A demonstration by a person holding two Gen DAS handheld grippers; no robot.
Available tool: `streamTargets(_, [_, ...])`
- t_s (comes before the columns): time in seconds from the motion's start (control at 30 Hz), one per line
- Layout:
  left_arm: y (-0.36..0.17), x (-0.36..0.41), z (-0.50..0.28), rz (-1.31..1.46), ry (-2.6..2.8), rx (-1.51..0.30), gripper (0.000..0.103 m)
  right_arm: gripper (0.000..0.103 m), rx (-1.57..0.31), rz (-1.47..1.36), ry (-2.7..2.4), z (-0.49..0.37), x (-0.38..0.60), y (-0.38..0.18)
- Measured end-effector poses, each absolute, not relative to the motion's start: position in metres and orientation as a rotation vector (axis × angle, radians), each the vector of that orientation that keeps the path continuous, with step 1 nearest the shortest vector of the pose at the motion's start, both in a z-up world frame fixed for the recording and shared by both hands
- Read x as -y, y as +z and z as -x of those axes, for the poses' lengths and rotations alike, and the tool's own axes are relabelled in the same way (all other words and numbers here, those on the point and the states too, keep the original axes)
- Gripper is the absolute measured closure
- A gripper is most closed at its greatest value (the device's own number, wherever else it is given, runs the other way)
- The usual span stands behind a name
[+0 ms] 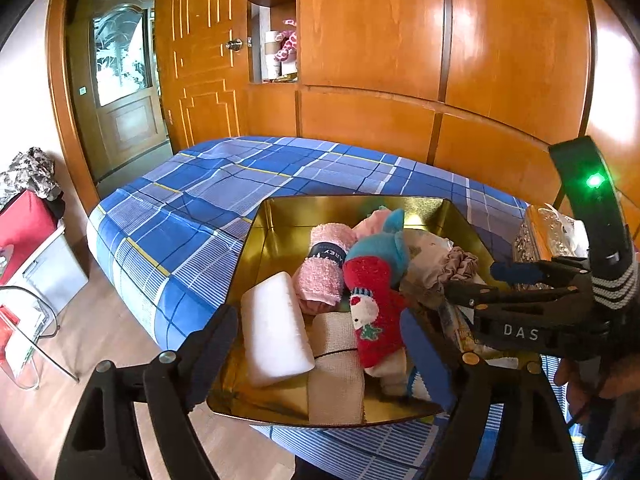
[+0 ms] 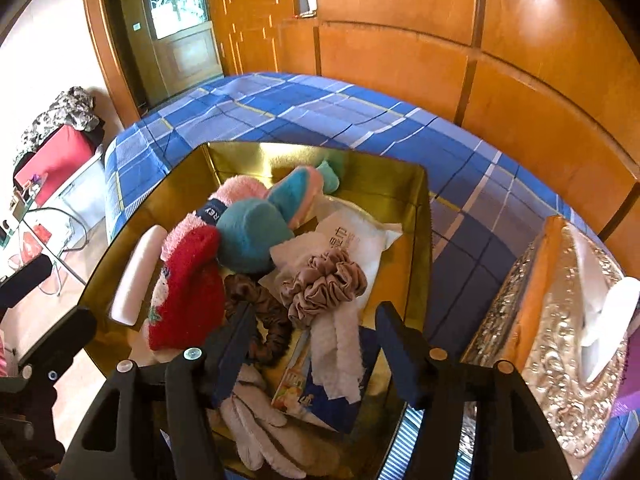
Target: Organize soft objects
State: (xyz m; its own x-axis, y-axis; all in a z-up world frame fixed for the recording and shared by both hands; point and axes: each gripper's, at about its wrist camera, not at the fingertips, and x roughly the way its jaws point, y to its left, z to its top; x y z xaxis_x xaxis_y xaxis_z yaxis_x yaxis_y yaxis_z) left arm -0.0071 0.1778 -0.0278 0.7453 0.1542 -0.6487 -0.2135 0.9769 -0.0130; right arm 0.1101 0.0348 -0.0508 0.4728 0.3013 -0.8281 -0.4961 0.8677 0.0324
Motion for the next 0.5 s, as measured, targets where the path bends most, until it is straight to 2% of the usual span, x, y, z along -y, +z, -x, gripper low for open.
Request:
streamTargets(0.03, [-0.027,-0.177,0.008,0.088,0.203,-0.699,0.017,0.04,-0.956,0.219,0.488,-0.108,-0.033,-0.048])
streamTargets(0.1, [-0.026,-0.176,0.009,0.084,0.212,-0.693,0.007,0.04,-0.94,0.21,0.477,-0.105,-0.029,-0.044])
streamTargets(0.17, [-0.024,-0.175,0.011,0.075,0.225,-0.68,0.003,0.04,-0.908,0.201,0.452,-0.099,-0.023,-0.038])
streamTargets(0.5, [-0.017,-0.17,0.015,0.112,0.225,-0.657,0.0,0.04,-0.761,0.148,0.276,-0.062,0.01,-0.015])
